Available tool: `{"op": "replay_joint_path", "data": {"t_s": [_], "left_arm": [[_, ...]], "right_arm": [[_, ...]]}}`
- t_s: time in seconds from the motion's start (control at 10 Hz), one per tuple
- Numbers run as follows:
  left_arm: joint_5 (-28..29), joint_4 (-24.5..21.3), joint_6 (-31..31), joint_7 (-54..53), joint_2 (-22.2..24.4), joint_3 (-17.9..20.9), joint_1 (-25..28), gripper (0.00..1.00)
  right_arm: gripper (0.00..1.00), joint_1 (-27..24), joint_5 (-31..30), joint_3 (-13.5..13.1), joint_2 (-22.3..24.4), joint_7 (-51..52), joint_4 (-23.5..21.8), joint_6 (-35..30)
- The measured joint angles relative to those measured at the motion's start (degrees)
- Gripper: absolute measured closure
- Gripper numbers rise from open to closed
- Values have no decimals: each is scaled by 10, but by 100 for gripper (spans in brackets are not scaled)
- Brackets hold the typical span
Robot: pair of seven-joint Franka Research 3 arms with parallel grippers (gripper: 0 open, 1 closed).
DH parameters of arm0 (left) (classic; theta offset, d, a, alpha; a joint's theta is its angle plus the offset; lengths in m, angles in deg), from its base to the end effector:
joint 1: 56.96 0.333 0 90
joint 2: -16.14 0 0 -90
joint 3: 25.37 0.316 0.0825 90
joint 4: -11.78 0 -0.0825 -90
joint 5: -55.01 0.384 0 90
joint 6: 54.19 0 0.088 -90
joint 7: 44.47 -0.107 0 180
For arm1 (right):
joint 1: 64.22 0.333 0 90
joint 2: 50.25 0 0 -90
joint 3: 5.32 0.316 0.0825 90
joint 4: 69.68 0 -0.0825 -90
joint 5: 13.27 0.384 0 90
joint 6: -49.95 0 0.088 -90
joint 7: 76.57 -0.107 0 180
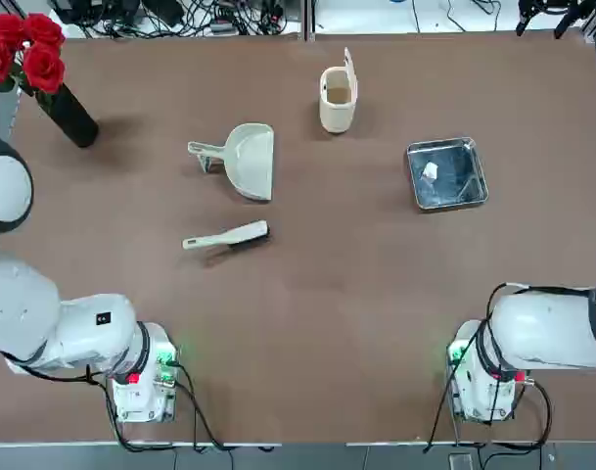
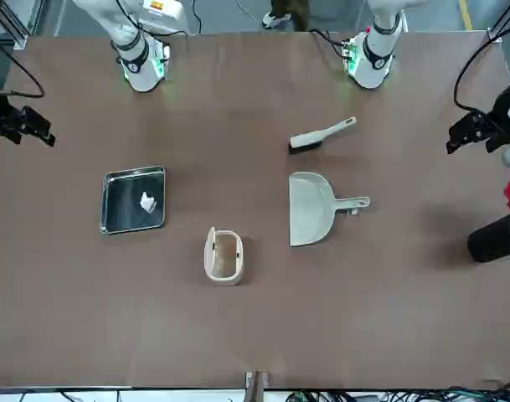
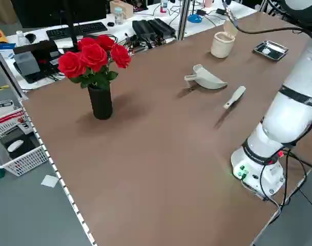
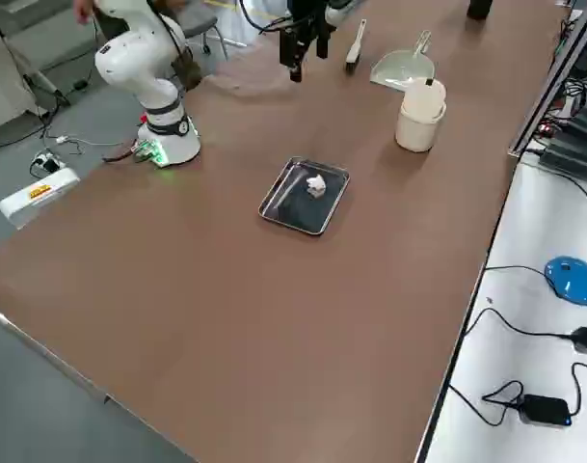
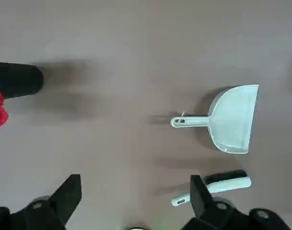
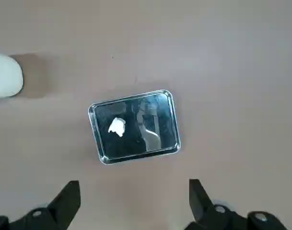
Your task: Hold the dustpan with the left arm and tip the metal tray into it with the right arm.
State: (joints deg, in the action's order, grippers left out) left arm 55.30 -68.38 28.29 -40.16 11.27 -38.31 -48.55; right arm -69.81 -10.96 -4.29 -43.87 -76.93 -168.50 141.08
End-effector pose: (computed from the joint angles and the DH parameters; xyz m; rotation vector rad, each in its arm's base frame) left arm 0.5657 -0.0378 0.6467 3.1302 -0.0045 -0.0678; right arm 0.5183 -0.0366 0.6134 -3.0993 0.1353 0.0333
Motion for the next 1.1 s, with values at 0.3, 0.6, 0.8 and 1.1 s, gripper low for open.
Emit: {"op": "replay_joint_path", "data": {"t_s": [0.3,0.6,0.8,1.1], "left_arm": [[0,1,1,2,0,1,1,0],[-26,0,12,102,-6,2,1,0],[-30,0,15,229,-21,-3,-3,0],[-24,-7,17,434,-52,-14,-42,0]], "right_arm": [[0,-1,-5,0,2,8,-3,8],[0,-11,-7,-20,13,40,-103,107],[0,-16,-7,-39,12,66,-165,160],[0,-16,-7,-37,-20,70,-221,210]]}}
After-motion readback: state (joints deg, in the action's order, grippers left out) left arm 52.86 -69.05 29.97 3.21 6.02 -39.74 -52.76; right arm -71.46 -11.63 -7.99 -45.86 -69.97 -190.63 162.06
